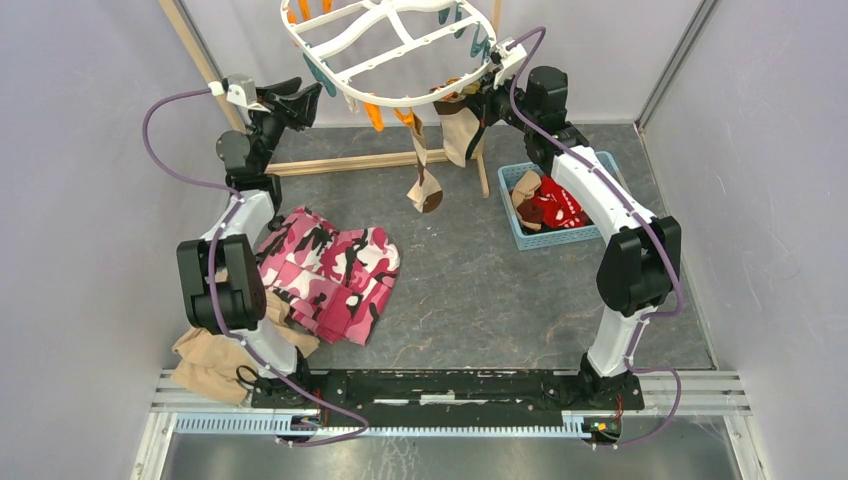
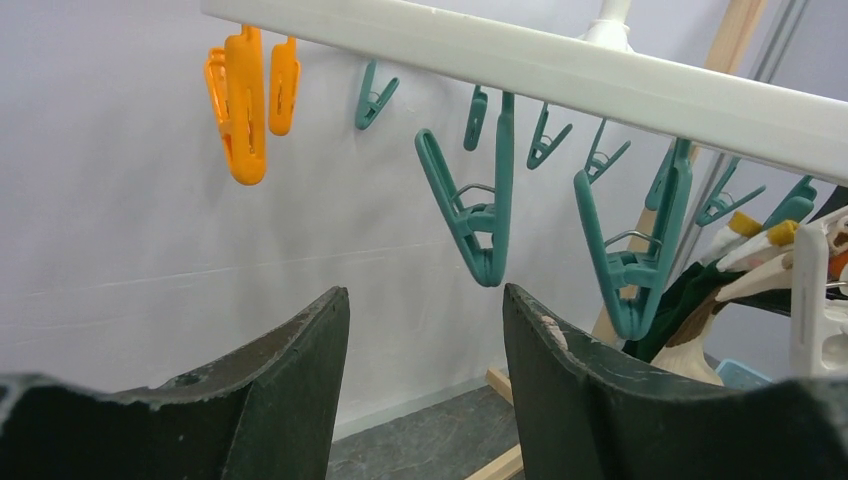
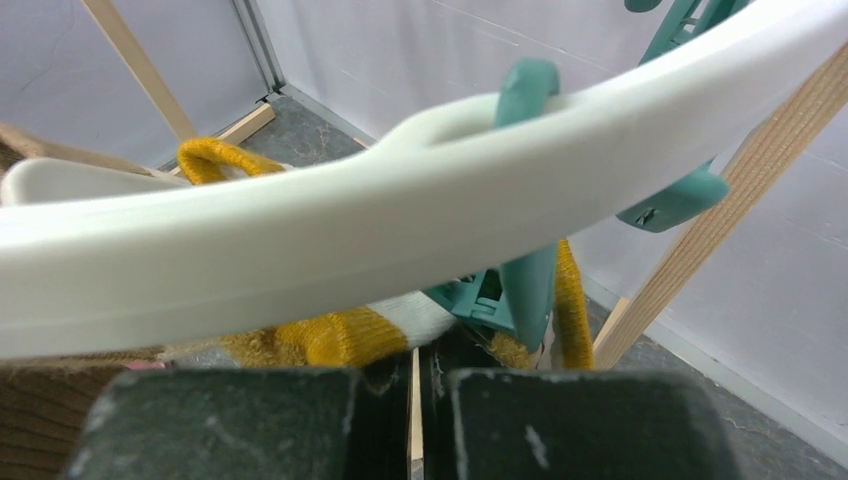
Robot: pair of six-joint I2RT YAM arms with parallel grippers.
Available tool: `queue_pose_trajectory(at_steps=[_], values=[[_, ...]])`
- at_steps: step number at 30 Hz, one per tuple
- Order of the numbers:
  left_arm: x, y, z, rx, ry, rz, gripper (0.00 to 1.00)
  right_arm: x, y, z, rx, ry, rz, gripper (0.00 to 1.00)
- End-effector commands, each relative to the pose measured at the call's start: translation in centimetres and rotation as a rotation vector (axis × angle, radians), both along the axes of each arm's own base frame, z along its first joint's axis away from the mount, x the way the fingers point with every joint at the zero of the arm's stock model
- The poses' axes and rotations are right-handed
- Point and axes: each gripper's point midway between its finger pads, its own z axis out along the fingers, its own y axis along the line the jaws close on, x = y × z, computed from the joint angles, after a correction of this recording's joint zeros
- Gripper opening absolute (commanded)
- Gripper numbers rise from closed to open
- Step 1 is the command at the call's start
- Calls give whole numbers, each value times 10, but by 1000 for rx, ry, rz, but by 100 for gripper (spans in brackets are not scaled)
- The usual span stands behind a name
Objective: Clip the socks to the hanger
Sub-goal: Rotate the hanger at the clothesline.
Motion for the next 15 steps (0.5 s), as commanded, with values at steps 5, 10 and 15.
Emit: queue_pose_trajectory(at_steps=[5,10,15], values=[[2,0,35,-48,-126,-36,64,0,2,17,41,-41,14,0],[9,-3,39,-54,-138,-56,63,0,4,15,43,-35,19,0],[17,-11,41,-53,-140,-70,62,0,4,15,48,-33,23,0]])
